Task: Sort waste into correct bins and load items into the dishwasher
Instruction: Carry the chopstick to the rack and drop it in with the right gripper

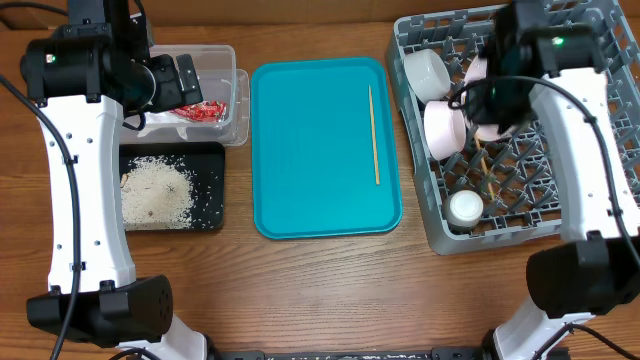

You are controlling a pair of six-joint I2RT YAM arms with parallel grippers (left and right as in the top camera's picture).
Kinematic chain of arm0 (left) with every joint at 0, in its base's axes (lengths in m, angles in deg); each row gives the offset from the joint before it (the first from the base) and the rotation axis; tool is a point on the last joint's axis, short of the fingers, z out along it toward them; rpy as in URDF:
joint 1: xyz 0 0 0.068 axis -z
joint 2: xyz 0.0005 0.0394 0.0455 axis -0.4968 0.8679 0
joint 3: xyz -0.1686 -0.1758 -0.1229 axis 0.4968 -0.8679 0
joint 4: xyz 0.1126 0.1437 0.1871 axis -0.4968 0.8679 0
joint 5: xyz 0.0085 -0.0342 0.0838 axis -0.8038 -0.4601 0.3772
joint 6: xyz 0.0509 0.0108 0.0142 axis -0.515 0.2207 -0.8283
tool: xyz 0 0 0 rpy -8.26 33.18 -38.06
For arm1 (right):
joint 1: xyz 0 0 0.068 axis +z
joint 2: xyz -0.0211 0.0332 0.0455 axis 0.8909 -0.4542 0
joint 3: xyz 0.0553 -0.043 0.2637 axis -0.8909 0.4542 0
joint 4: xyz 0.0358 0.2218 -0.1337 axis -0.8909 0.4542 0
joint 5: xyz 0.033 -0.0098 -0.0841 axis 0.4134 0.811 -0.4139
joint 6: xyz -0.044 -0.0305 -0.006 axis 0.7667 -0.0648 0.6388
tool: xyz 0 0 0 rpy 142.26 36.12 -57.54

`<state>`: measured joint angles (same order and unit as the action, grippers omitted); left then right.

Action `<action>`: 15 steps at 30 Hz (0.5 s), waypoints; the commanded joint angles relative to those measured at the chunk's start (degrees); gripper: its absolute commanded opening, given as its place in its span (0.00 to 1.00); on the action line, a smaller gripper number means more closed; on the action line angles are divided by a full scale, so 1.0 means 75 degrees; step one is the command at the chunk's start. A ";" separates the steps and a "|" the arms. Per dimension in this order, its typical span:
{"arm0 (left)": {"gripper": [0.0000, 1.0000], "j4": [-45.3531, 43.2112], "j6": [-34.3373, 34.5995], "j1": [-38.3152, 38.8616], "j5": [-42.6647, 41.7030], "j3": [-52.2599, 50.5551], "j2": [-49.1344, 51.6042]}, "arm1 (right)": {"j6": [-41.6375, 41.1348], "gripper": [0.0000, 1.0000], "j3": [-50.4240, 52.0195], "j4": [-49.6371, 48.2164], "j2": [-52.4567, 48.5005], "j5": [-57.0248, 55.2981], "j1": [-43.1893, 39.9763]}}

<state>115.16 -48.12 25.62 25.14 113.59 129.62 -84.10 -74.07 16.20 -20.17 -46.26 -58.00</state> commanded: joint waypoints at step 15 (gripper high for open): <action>1.00 -0.0003 0.0006 0.0009 0.0050 0.0067 0.0000 | -0.0280 0.47 -0.0099 -0.1751 -0.1492 0.0708 0.2098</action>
<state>115.18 -48.12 25.62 25.14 113.59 129.62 -84.32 -76.19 3.17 -26.68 -38.58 -42.91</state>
